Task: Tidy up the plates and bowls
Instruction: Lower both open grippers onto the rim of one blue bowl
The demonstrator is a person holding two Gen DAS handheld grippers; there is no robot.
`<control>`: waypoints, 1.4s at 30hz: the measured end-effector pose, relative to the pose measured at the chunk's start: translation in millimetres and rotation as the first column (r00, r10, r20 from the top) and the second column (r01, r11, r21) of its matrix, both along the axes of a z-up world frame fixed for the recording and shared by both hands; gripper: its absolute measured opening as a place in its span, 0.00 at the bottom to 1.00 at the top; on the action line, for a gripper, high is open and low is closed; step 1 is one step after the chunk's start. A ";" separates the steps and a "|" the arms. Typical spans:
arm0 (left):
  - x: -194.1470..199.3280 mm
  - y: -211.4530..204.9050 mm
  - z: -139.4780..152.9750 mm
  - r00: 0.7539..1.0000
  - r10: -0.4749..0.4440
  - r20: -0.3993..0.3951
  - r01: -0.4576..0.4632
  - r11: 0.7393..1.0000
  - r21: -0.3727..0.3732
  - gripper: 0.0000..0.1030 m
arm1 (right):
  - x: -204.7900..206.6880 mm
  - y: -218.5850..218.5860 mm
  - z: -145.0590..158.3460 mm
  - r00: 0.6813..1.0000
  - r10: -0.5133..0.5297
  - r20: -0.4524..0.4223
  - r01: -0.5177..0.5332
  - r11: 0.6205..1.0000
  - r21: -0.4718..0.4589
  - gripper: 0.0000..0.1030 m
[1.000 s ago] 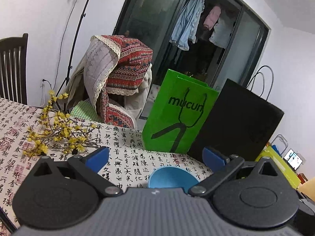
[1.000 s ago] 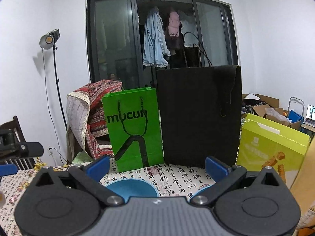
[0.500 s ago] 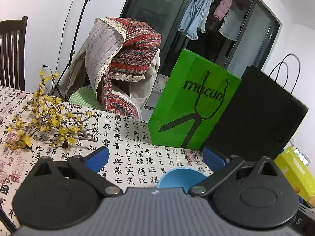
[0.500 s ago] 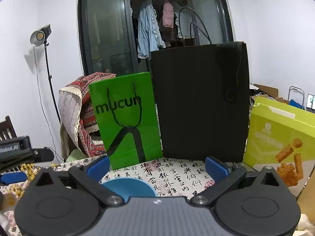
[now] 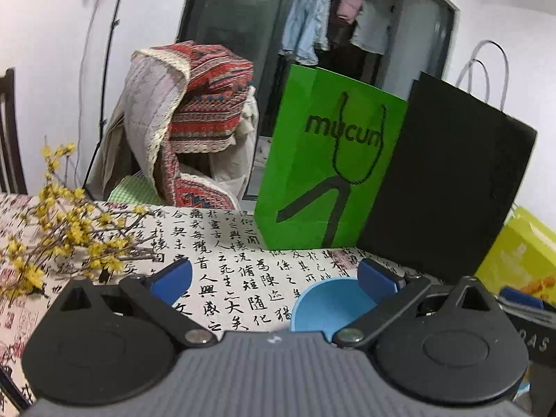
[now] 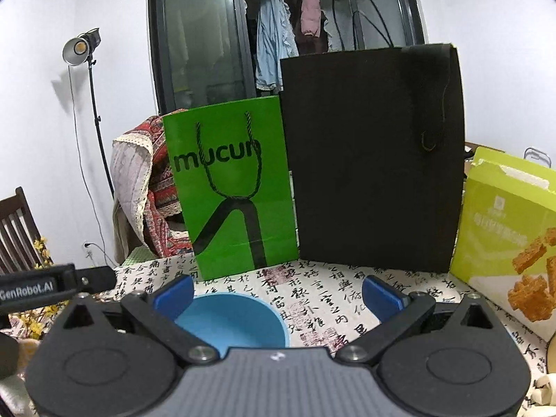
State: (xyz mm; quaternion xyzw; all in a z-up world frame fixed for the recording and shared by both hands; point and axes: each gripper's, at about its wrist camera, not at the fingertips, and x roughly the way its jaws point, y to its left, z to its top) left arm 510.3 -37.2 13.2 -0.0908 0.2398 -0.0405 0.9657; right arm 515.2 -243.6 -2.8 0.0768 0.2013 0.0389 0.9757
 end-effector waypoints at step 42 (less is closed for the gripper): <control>15.1 -20.5 -56.1 0.996 -0.054 -0.076 0.062 0.993 0.105 0.66 | 33.4 22.2 -51.4 0.984 0.000 -0.178 -0.019 0.994 -0.103 0.39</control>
